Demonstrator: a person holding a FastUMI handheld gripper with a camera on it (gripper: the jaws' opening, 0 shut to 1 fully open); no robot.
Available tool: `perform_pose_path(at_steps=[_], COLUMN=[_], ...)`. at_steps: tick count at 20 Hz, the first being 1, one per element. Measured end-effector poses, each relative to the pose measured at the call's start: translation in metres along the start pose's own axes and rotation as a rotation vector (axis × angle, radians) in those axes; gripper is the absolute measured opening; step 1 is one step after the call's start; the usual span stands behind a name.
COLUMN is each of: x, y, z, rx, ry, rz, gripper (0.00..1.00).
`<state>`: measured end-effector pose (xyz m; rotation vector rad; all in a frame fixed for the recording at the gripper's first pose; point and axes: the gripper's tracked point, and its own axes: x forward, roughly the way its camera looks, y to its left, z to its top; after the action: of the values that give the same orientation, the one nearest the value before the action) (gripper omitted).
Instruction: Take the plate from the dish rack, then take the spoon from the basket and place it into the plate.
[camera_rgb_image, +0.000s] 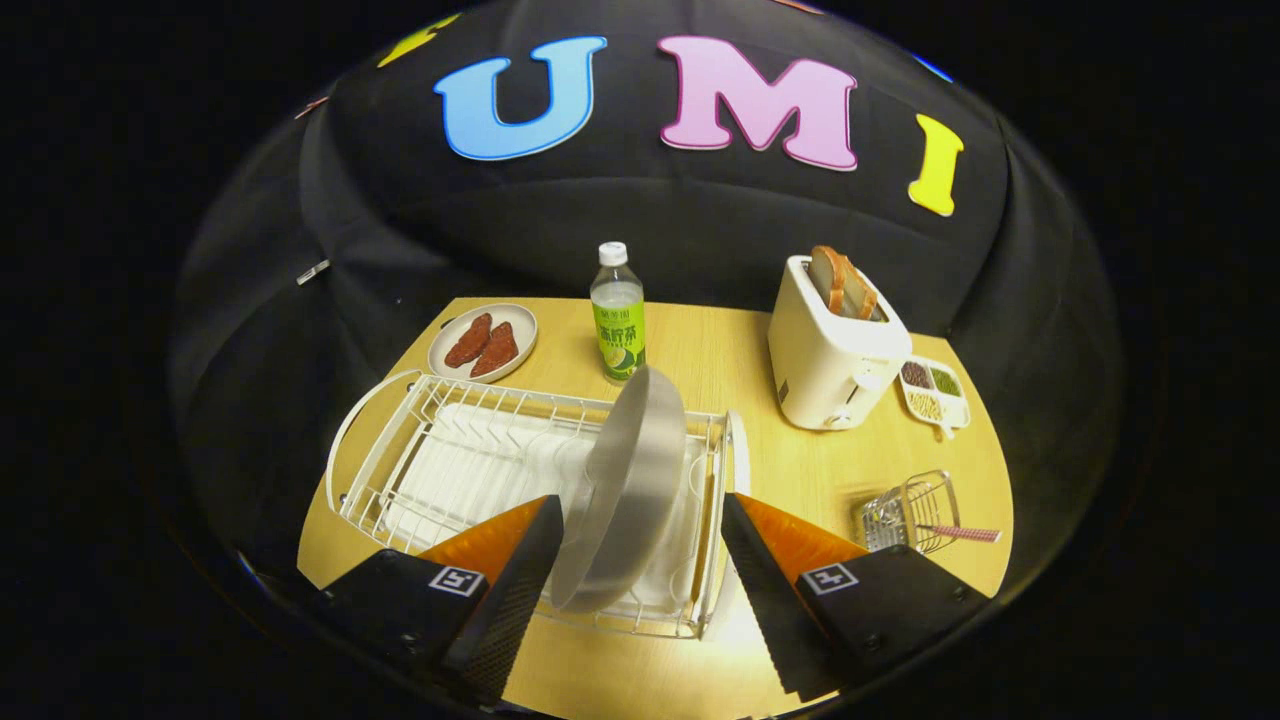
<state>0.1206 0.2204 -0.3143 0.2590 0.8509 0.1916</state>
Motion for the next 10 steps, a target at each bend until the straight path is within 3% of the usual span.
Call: perform_pose_path(at_steps=[2,4,6,10], x=[0.013,0.019,0.018,0.01], y=[0.001,-0.007,-0.006,-0.007], z=[0.0,-0.003,0.004,0.03], rx=[0.019,0.04,0.057,0.019], ry=[0.012,0.039,0.04,-0.007], rz=[-0.03,-0.108,-0.153,-0.223], gripper=[0.96,0.45,0.36,0.29])
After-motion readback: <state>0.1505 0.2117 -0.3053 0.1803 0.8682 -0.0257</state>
